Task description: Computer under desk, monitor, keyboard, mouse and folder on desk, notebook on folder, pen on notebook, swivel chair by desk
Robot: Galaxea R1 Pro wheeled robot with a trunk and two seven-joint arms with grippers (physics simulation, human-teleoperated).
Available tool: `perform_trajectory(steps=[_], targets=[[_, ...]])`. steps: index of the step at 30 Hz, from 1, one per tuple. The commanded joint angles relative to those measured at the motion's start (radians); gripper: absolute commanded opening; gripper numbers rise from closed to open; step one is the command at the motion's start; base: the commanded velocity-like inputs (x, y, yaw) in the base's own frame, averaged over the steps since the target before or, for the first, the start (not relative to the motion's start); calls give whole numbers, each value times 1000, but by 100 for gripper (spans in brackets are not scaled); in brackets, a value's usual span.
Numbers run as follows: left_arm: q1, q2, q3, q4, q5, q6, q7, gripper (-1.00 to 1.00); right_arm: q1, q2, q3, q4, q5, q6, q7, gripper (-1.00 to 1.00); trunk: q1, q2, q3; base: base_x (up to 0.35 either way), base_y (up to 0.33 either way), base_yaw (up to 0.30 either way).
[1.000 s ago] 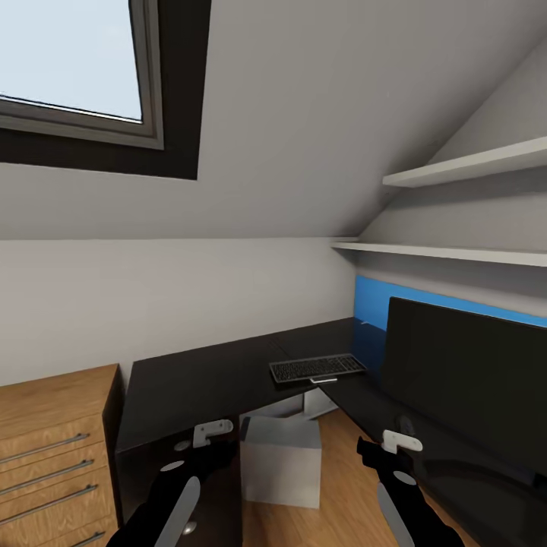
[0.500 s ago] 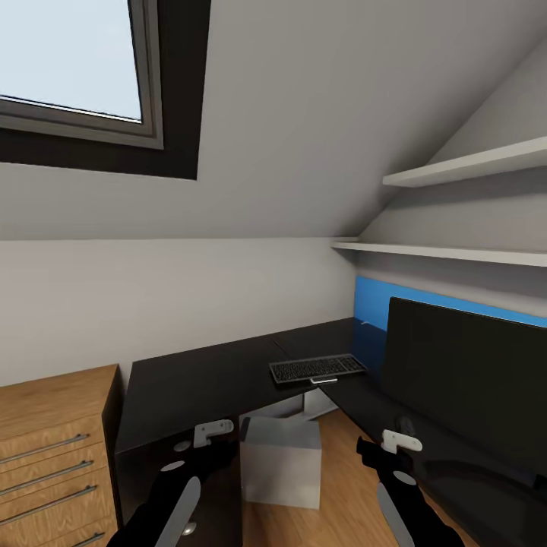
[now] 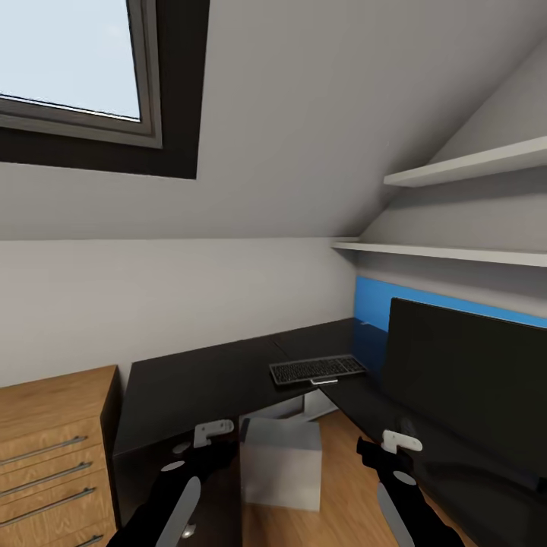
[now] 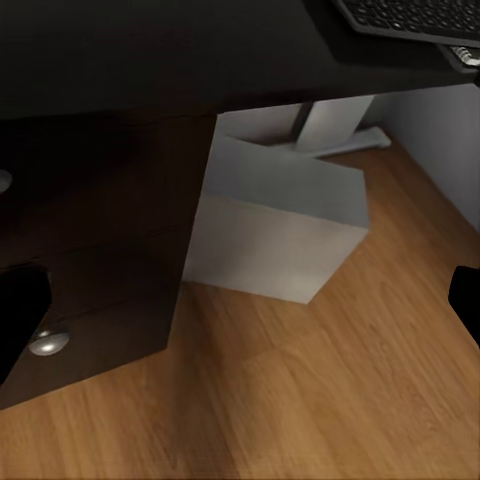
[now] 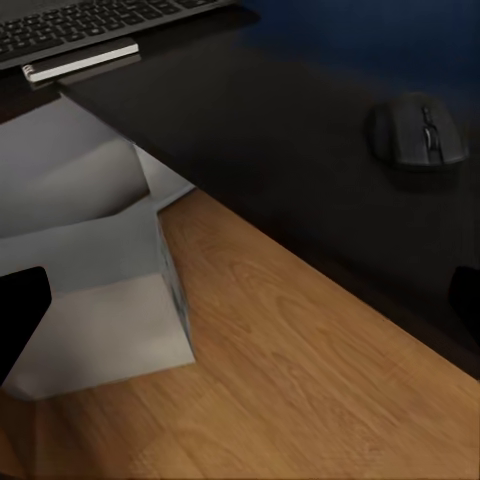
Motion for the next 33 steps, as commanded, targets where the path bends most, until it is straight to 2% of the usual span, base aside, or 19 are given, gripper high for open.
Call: perform_trajectory(steps=[1, 7, 12, 13, 18, 19, 25, 31, 33], targets=[[-1, 0, -2, -1, 11, 3, 9, 100, 0, 0, 2, -2, -4, 5, -5, 100, 0, -1, -1, 188, 0, 0], [-1, 0, -2, -1, 11, 3, 9, 100, 0, -1, 1, 4, -2, 5, -5, 100, 0, -1, -1, 177, 0, 0], [-1, 0, -4, -1, 11, 4, 9, 100, -1, -1, 0, 29, 17, 5, -7, 100, 0, -1, -1, 15, 0, 0], [-1, 0, -7, -1, 11, 4, 9, 100, -10, -4, -2, 91, 25, -12, -8, 100, 0, -1, -1, 2, 0, 0], [-1, 0, -19, -1, 12, 4, 9, 100, -54, -6, -4, 207, 29, -119, -8, 100, 0, -1, -1, 1, 0, 0], [-1, 0, -21, -1, 12, 4, 9, 100, -78, -7, -4, 257, 29, -159, -8, 100, 0, -1, -1, 0, 0, 0], [-1, 0, -23, -1, 12, 4, 9, 100, -127, -16, -4, 341, 29, -212, -8, 100, 0, -1, -1, 0, 0, 0], [-1, -1, -25, -1, 12, 4, 9, 100, -132, -21, -4, 349, 29, -215, -9, 100, 0, -1, -1, 0, 0, 0], [-1, -1, -28, -1, 13, 4, 9, 100, -142, -32, -4, 366, 29, -216, -10, 100, 0, -1, -1, 0, 0, 0]])
